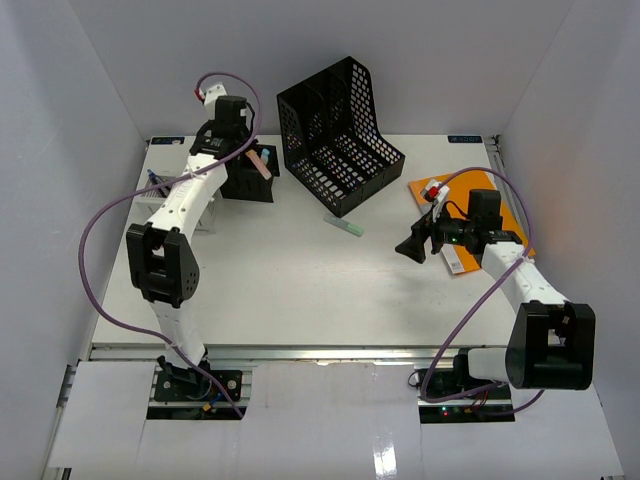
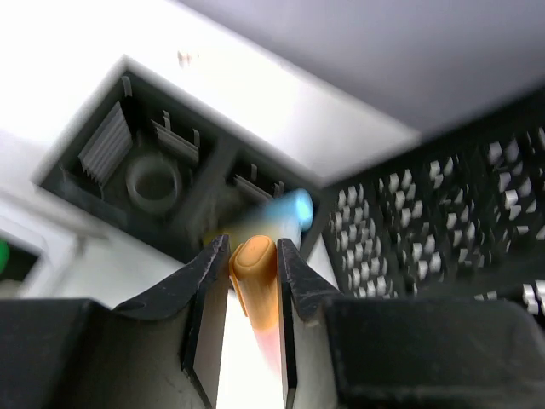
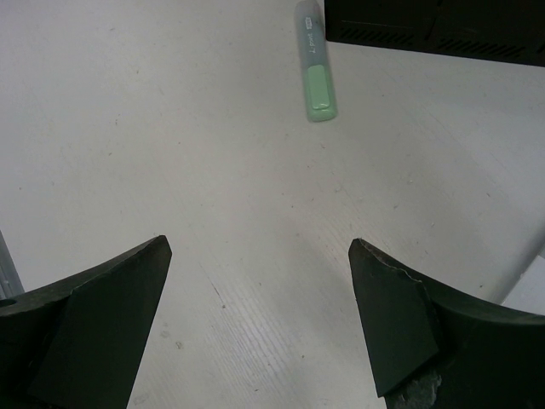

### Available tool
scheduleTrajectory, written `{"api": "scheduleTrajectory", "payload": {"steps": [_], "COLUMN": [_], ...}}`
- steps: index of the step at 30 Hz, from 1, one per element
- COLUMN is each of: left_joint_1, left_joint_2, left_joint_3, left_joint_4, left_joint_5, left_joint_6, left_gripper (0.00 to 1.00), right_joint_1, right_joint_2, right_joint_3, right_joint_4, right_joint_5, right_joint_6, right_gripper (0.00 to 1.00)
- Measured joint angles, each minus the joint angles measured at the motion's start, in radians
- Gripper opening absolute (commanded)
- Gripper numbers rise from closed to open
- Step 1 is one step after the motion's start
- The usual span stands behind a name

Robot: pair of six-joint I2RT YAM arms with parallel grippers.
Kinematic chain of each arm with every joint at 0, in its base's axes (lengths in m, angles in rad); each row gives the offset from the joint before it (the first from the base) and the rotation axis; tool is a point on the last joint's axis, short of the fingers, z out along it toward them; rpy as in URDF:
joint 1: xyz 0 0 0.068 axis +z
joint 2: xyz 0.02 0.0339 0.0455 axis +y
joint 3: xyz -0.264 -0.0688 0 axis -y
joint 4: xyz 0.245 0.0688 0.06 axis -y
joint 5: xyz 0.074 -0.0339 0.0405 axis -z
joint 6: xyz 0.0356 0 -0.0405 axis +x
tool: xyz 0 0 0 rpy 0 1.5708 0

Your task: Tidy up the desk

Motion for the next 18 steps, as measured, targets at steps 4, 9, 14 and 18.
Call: {"api": "scheduleTrajectory", "payload": {"steps": [4, 9, 14, 18], "left_joint_1": [0.005, 0.005, 0.006, 0.006], "left_joint_2": [0.081, 0.135, 0.177, 0.187], "left_joint_3": [0.138, 0.173, 0.139, 0.077], "left_joint_4": [0.055, 0.117, 0.199, 0.239], "left_joint_5": [-0.066, -0.135, -0.175, -0.18], "left_joint_6": [0.063, 0.134, 0.182, 0.207], "left_gripper": [0.0, 0.0, 0.0, 0.0], "right_joint_1": [0.0, 0.0, 0.0, -0.001], "right_joint_2": [0.015, 0.022, 0.033, 0.037], "right_joint_3": [0.0, 0.0, 0.0, 0.0], "right_joint_4": [0.0, 0.0, 0.0, 0.0], "right_joint_5": [0.009, 0.012, 0.014, 0.016], "right_joint_6": [-0.004, -0.012, -0.016, -0.018], "right_gripper": [0.92, 0.92, 0.92, 0.92]}}
